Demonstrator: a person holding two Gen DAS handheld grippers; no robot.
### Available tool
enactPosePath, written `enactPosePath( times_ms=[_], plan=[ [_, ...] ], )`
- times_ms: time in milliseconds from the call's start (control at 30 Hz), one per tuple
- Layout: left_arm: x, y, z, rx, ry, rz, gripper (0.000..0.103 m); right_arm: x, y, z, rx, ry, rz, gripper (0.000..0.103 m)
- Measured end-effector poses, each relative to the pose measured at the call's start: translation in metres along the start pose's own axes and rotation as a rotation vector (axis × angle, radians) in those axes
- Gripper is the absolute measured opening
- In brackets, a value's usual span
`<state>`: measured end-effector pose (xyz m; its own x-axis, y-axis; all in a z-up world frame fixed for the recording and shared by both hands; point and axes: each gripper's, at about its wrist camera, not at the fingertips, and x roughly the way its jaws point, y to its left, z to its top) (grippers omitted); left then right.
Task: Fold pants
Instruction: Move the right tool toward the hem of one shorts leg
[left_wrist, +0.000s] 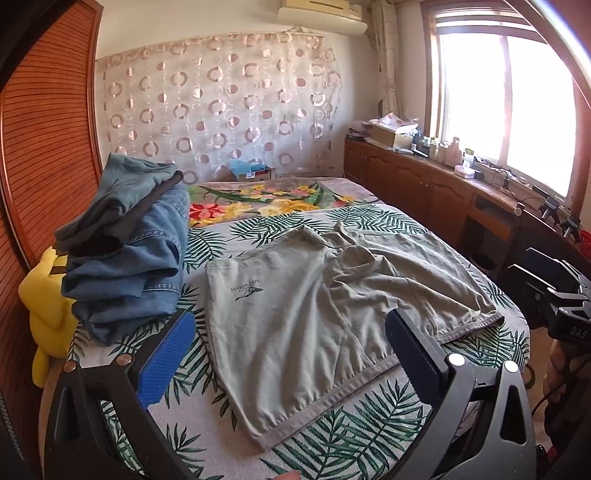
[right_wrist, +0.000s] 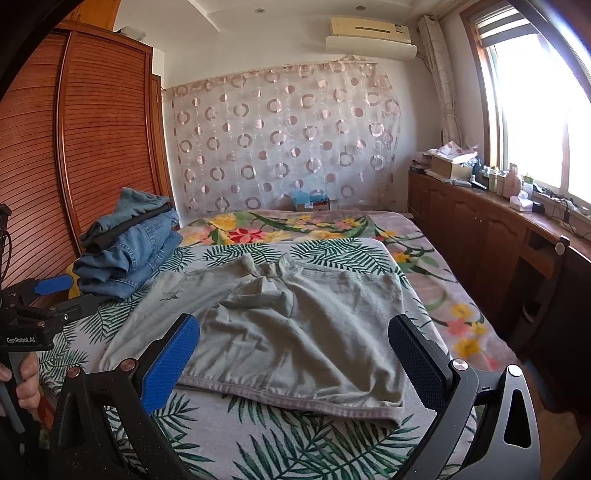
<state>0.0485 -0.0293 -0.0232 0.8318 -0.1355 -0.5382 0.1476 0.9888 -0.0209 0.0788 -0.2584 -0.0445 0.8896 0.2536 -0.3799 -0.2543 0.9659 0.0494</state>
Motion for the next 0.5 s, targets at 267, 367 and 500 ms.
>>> enactPosePath(
  times_ms=[267,367,500],
  plan=[
    [0.02,-0.009,0.0,0.033,0.031,-0.023,0.103,0.009,-0.015,0.006,-0.012,0.019,-0.054,0.099],
    [0.028,-0.013,0.001,0.044,0.044,-0.03,0.103,0.015,-0.016,0.008,-0.021,0.036,-0.07,0.096],
    [0.037,-0.019,0.005,0.069,0.05,-0.03,0.103,0.021,-0.008,0.015,-0.036,0.059,-0.076,0.093]
  ],
)
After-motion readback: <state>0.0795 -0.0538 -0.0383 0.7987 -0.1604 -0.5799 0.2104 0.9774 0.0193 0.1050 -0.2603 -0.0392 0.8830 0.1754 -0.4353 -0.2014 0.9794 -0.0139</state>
